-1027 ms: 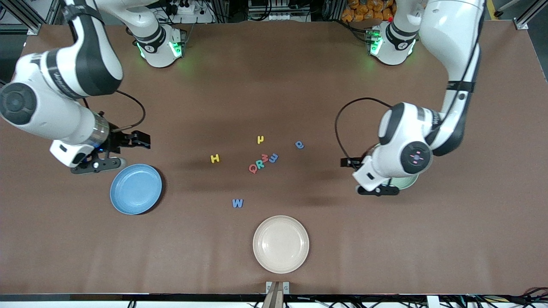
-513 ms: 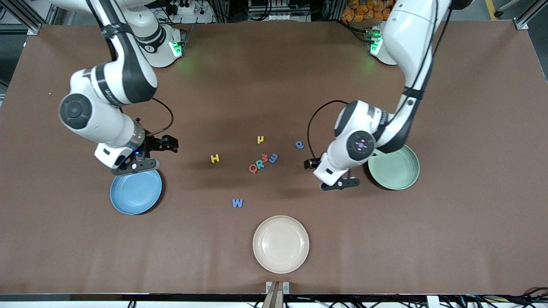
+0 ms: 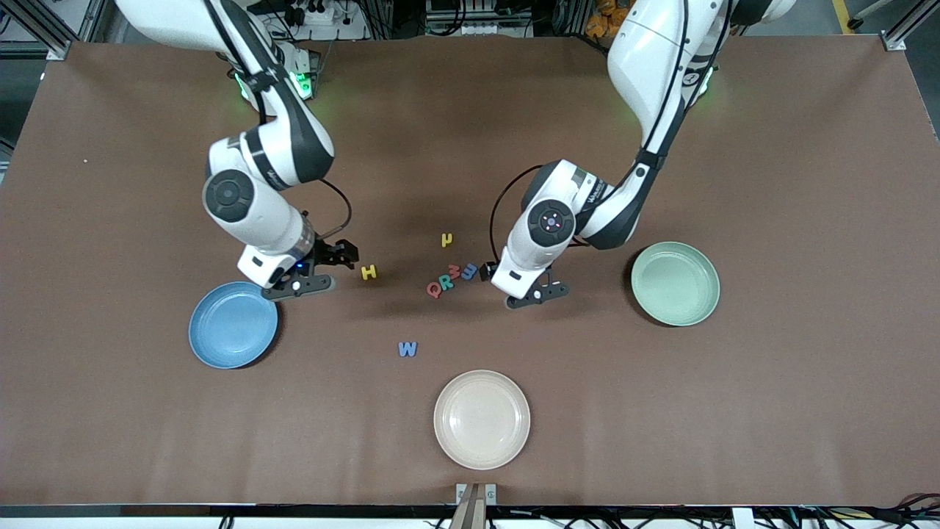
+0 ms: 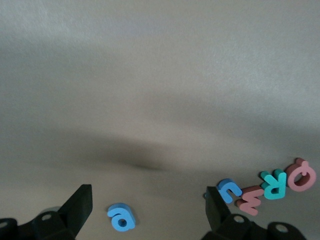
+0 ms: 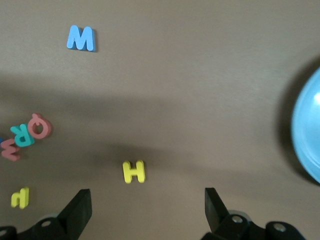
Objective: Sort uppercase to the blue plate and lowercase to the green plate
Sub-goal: 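Grasp the yellow H with the right gripper while the left gripper reaches the blue a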
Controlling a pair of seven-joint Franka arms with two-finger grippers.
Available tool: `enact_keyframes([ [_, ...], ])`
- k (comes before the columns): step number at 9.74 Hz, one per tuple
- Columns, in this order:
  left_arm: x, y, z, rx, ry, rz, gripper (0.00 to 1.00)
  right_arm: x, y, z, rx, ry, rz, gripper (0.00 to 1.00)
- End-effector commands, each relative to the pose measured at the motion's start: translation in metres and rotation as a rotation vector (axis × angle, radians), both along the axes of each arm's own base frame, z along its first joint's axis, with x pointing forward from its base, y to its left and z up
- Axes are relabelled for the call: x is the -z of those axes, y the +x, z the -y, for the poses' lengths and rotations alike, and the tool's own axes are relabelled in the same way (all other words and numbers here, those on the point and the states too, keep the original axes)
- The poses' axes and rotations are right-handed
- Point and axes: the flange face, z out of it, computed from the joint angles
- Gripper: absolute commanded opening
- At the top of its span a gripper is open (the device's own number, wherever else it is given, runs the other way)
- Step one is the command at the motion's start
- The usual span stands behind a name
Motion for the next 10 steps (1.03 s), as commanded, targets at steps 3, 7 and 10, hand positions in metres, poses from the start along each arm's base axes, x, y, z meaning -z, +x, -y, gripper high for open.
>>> enact_keyframes([
  [3, 0.034, -0.029, -0.009, -0.042, 0.011, 0.07, 1.0, 0.064, -0.004, -0.022, 0.053, 0.004, 0.019, 1.0],
  [7, 0.045, -0.052, -0.009, -0.026, 0.037, 0.042, 1.0, 0.084, -0.018, -0.022, 0.055, -0.015, -0.017, 1.0],
  [10, 0.039, -0.069, -0.011, -0.017, 0.047, 0.028, 1.0, 0.1, -0.031, -0.043, 0.074, -0.024, -0.028, 1.0],
])
